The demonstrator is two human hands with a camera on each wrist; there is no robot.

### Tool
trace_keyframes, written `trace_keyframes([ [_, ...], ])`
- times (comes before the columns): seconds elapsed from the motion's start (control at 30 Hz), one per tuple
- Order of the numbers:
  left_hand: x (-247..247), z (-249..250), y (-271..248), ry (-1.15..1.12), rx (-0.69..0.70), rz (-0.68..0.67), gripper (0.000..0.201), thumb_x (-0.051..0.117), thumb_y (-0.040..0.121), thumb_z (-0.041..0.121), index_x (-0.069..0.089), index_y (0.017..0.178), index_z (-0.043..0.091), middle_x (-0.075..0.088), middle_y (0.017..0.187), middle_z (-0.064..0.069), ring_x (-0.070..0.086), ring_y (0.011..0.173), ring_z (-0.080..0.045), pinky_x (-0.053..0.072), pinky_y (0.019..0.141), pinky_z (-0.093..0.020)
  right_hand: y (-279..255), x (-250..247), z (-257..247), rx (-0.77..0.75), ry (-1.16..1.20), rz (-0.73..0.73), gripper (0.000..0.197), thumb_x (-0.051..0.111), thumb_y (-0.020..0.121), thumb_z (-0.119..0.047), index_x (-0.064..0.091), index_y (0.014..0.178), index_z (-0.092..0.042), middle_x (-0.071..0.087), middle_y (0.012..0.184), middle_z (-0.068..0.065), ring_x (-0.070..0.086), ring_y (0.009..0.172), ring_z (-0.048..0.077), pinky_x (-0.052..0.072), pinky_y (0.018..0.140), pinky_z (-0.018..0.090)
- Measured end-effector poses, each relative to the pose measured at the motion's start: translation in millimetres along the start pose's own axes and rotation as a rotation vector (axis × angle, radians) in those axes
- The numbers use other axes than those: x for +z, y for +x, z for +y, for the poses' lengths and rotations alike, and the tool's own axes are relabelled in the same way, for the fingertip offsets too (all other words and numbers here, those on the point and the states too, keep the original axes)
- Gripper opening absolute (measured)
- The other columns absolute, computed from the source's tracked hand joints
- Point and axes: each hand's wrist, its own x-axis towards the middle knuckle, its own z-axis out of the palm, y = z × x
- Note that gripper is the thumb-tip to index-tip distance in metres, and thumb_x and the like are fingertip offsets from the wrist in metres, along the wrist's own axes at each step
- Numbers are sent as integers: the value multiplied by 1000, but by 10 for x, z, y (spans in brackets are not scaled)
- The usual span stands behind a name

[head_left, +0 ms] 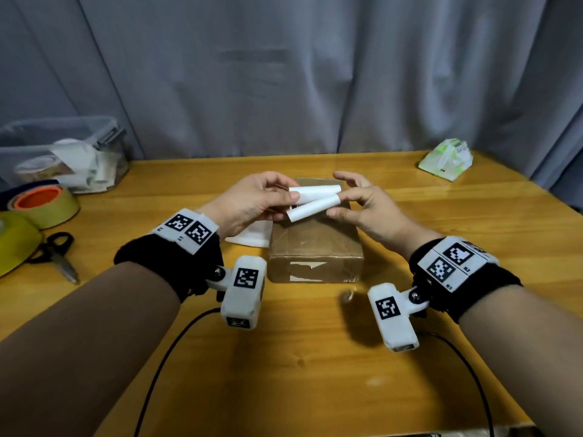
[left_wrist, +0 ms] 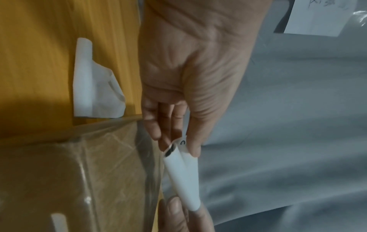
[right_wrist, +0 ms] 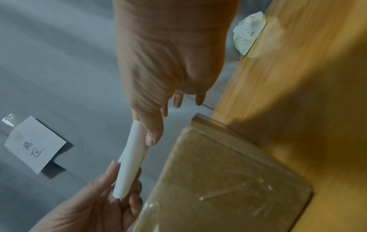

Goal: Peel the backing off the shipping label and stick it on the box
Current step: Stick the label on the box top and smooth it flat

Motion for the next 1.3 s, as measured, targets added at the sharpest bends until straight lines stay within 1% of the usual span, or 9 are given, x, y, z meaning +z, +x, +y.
trace_keyframes([
  [0.23,51,-16,91,110,48,193,22,57,91,27,61,76,11,59,67,-1,49,51,-3,40,44,-9,27,-5,-11,-4,-61,-63,24,74,75,-12,70,87,-32,37,146,-3,28,137,22,17,117,48],
  [0.37,79,-32,169,103,43,248,24,55,92,28,61,86,5,53,65,-2,39,34,0,33,35,-10,18,17,-77,60,-39,-54,7,73,76,-15,68,81,-15,33,148,-1,30,134,16,25,105,27],
  [0.47,113,-11,216,2,-15,253,24,55,92,27,59,86,4,57,70,-6,47,32,-1,38,33,-12,24,52,-65,33,-95,-34,12,74,75,-23,69,81,-13,35,146,-1,28,135,20,22,112,35],
  [0.63,138,-38,264,-222,-99,273,45,58,90,27,51,115,-10,60,114,-30,70,51,-13,54,46,-15,-9,80,-63,1,-221,-40,21,72,76,-26,74,89,-10,35,145,-2,25,128,19,15,105,28],
  [0.83,179,-59,255,-146,-108,177,57,52,86,51,60,98,-4,66,101,-19,67,80,-15,58,65,-13,-52,70,-7,-18,-261,58,11,72,77,-27,69,75,-16,33,112,-3,28,109,12,23,89,9],
  [0.9,162,-29,235,-219,-150,109,46,56,87,41,59,99,-3,64,93,-13,65,82,-13,57,70,-15,-51,63,25,-33,-262,90,10,72,77,-25,66,73,-18,34,106,-1,30,106,13,21,84,-3],
  [1.0,110,15,186,-342,-184,53,8,54,88,-1,61,93,0,62,93,-15,61,78,-15,57,70,-19,-23,48,76,-39,-194,97,17,74,75,-20,69,77,-5,39,91,-5,39,96,13,31,88,13],
  [1.07,78,4,169,-308,-165,31,25,45,86,-15,61,98,1,62,96,-16,59,78,-15,57,66,-17,-25,38,75,-53,-129,80,18,74,75,-16,68,77,1,45,88,-7,45,86,4,36,86,16],
  [1.3,88,-4,88,79,71,72,25,58,82,-12,63,89,11,65,84,-9,65,70,-14,57,60,-18,-80,24,-13,-112,-28,40,14,70,77,-4,69,88,6,61,115,7,55,93,1,39,80,0],
])
